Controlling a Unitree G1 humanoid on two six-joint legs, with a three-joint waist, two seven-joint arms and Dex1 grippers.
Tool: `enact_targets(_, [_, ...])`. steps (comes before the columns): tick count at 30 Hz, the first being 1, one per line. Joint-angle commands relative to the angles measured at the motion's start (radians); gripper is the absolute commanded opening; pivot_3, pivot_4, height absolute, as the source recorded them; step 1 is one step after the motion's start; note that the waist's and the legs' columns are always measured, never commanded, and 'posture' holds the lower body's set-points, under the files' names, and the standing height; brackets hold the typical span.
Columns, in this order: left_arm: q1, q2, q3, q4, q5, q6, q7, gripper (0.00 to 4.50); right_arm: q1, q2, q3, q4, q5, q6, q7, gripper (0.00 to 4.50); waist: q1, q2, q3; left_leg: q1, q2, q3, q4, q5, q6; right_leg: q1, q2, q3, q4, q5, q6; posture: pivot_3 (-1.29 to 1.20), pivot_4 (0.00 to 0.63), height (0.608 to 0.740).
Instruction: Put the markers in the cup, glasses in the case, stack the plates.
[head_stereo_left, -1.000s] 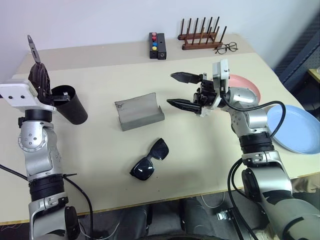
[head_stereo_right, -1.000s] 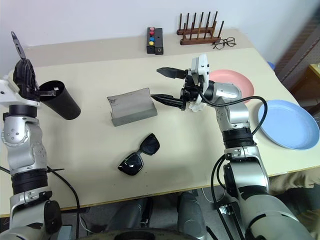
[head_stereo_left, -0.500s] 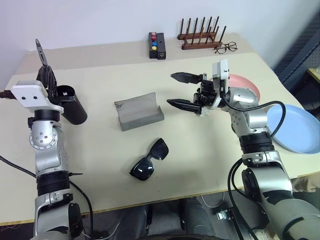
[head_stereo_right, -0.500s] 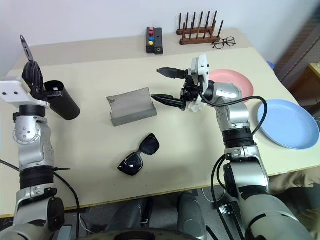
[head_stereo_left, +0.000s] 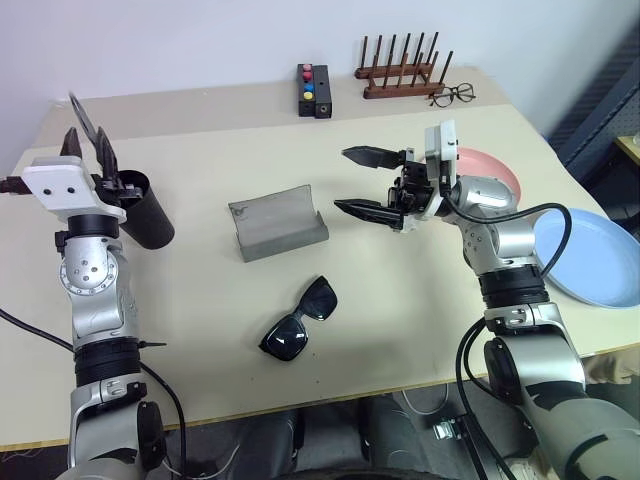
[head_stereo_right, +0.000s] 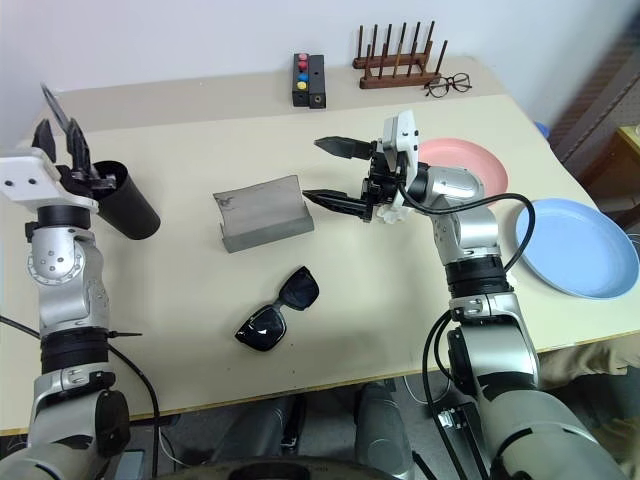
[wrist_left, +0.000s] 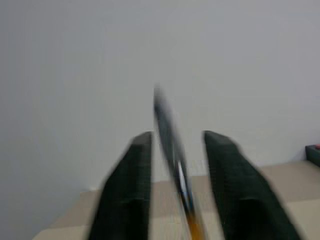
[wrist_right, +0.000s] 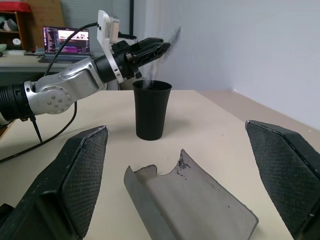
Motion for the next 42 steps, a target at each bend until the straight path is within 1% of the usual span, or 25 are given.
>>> enact_targets(1, [-0.009, 0.012, 0.002, -0.028, -0.003, 0.000, 0.004, 3.74, -0.002, -0.011, -0.019, -0.032, 0.012, -0.004, -0.004, 4.50, 0.000, 0.000, 0.000, 0.000, 0.000, 0.000, 0.000, 0.000, 0.000, 0.000, 0.000, 0.000, 0.000, 0.000, 0.000, 0.00, 0.150, 0.740])
enact_targets(2, [-0.006, 0.011, 0.003, -0.032, -0.005, 0.002, 0.004, 4.22, -0.002, -0.011, -0.020, -0.032, 0.012, -0.003, -0.004, 4.50, 0.000, 0.000, 0.000, 0.000, 0.000, 0.000, 0.000, 0.000, 0.000, 0.000, 0.000, 0.000, 0.000, 0.000, 0.000, 0.00, 0.150, 0.740])
enact_targets(3, [-0.003, 0.009, 0.005, -0.036, -0.012, 0.004, 0.002, 4.40, -0.002, -0.011, -0.019, -0.032, 0.012, -0.003, -0.004, 4.50, 0.000, 0.000, 0.000, 0.000, 0.000, 0.000, 0.000, 0.000, 0.000, 0.000, 0.000, 0.000, 0.000, 0.000, 0.000, 0.00, 0.150, 0.740])
enact_targets(8, [0.003, 0.008, 0.012, -0.070, -0.038, 0.028, -0.003, 4.40, -0.004, -0.013, -0.018, -0.029, 0.010, -0.004, -0.005, 4.50, 0.000, 0.000, 0.000, 0.000, 0.000, 0.000, 0.000, 0.000, 0.000, 0.000, 0.000, 0.000, 0.000, 0.000, 0.000, 0.00, 0.150, 0.740])
enact_targets(11, [-0.016, 0.006, 0.009, -0.106, -0.086, 0.089, -0.017, 4.40, -0.005, -0.017, -0.017, -0.027, 0.007, -0.004, -0.005, 4.50, 0.000, 0.000, 0.000, 0.000, 0.000, 0.000, 0.000, 0.000, 0.000, 0.000, 0.000, 0.000, 0.000, 0.000, 0.000, 0.00, 0.150, 0.740])
enact_targets(13, [-0.040, 0.010, 0.006, -0.142, -0.137, 0.160, -0.035, 4.40, -0.002, -0.024, -0.013, -0.029, -0.004, -0.004, -0.010, 4.50, 0.000, 0.000, 0.000, -0.001, 0.000, 0.000, 0.000, 0.000, 0.000, 0.000, 0.000, 0.000, 0.000, 0.000, 0.000, 0.00, 0.150, 0.740])
enact_targets(16, [-0.059, 0.026, -0.003, -0.234, -0.303, 0.318, -0.134, 4.40, 0.017, -0.044, -0.003, -0.050, -0.027, -0.002, -0.021, 4.50, 0.003, 0.000, 0.000, -0.001, 0.000, 0.000, 0.002, 0.000, 0.000, -0.001, 0.000, 0.000, 0.000, 0.000, 0.000, 0.00, 0.150, 0.740])
enact_targets(18, [-0.063, 0.065, -0.005, -0.302, -0.408, 0.454, -0.197, 4.40, 0.045, -0.069, 0.006, -0.086, -0.043, 0.016, -0.032, 4.50, 0.001, 0.000, 0.000, -0.002, 0.000, 0.000, 0.002, 0.000, 0.000, -0.001, 0.000, 0.000, 0.000, 0.000, 0.000, 0.00, 0.150, 0.740])
enact_targets(20, [-0.068, 0.114, -0.010, -0.343, -0.461, 0.568, -0.232, 4.40, 0.073, -0.097, 0.014, -0.124, -0.066, 0.033, -0.052, 4.50, -0.002, 0.000, 0.000, -0.003, 0.000, 0.000, 0.002, 0.000, 0.000, -0.003, 0.000, 0.000, 0.001, 0.000, 0.000, 0.00, 0.150, 0.740])
enact_targets(23, [-0.109, 0.226, -0.067, -0.383, -0.548, 0.800, -0.318, 4.40, 0.132, -0.172, 0.022, -0.186, -0.089, 0.084, -0.056, 4.50, -0.001, 0.000, 0.000, -0.004, 0.000, 0.000, 0.002, 0.000, 0.000, -0.004, 0.000, 0.000, 0.002, 0.000, 0.000, 0.00, 0.150, 0.740])
enact_targets(24, [-0.128, 0.261, -0.090, -0.386, -0.555, 0.861, -0.336, 4.40, 0.146, -0.194, 0.023, -0.200, -0.090, 0.094, -0.053, 4.50, -0.001, 0.000, 0.000, -0.004, 0.000, 0.000, 0.002, 0.000, 0.000, -0.004, 0.000, 0.000, 0.002, 0.000, 0.000, 0.00, 0.150, 0.740])
enact_targets(25, [-0.159, 0.290, -0.120, -0.368, -0.599, 0.928, -0.418, 4.40, 0.161, -0.228, 0.017, -0.212, -0.085, 0.118, -0.043, 4.50, 0.001, 0.000, 0.000, -0.004, 0.000, 0.000, 0.002, 0.000, 0.000, -0.004, 0.000, 0.001, 0.002, 0.000, 0.000, 0.00, 0.150, 0.740])
enact_targets(27, [-0.198, 0.330, -0.170, -0.337, -0.628, 1.004, -0.530, 4.40, 0.179, -0.273, 0.009, -0.225, -0.081, 0.142, -0.033, 4.50, 0.003, 0.000, 0.000, -0.004, 0.000, 0.000, 0.003, 0.000, 0.000, -0.004, 0.000, 0.000, 0.002, 0.000, 0.000, 0.00, 0.150, 0.740])
enact_targets(28, [-0.211, 0.343, -0.196, -0.322, -0.621, 1.018, -0.575, 4.40, 0.185, -0.289, 0.006, -0.231, -0.081, 0.144, -0.030, 4.50, 0.001, 0.000, 0.000, -0.004, 0.000, 0.000, 0.003, 0.000, 0.000, -0.004, 0.000, 0.000, 0.002, 0.000, 0.000, 0.00, 0.150, 0.740])
enact_targets(31, [-0.261, 0.399, -0.366, -0.255, -0.570, 1.041, -0.846, 4.40, 0.218, -0.372, -0.022, -0.252, -0.074, 0.168, -0.011, 4.50, 0.000, 0.001, 0.000, -0.004, 0.000, 0.000, 0.002, 0.000, 0.000, -0.004, 0.000, 0.000, 0.002, 0.000, 0.000, 0.00, 0.150, 0.740])
enact_targets(35, [-0.299, 0.444, -0.535, -0.138, -0.443, 0.970, -1.099, 4.40, 0.261, -0.414, -0.051, -0.293, -0.059, 0.187, -0.033, 4.50, -0.005, 0.002, 0.001, -0.004, 0.000, 0.001, 0.001, 0.000, 0.000, -0.004, 0.000, 0.000, 0.001, 0.000, 0.000, 0.00, 0.150, 0.740])
enact_targets(38, [-0.348, 0.425, -0.600, 0.027, -0.339, 0.869, -1.205, 4.40, 0.299, -0.411, -0.071, -0.341, -0.043, 0.207, -0.063, 4.50, -0.005, 0.002, 0.001, -0.004, 0.000, 0.001, 0.001, 0.000, 0.000, -0.005, 0.001, 0.000, 0.001, 0.000, 0.000, 0.00, 0.150, 0.740])
enact_targets(42, [-0.445, 0.359, -0.653, 0.283, -0.203, 0.698, -1.292, 4.40, 0.361, -0.397, -0.088, -0.424, -0.030, 0.226, -0.113, 4.50, 0.006, 0.002, 0.001, -0.005, 0.000, 0.001, 0.002, 0.000, 0.000, -0.004, 0.000, 0.000, 0.001, 0.000, 0.000, 0.00, 0.150, 0.740])
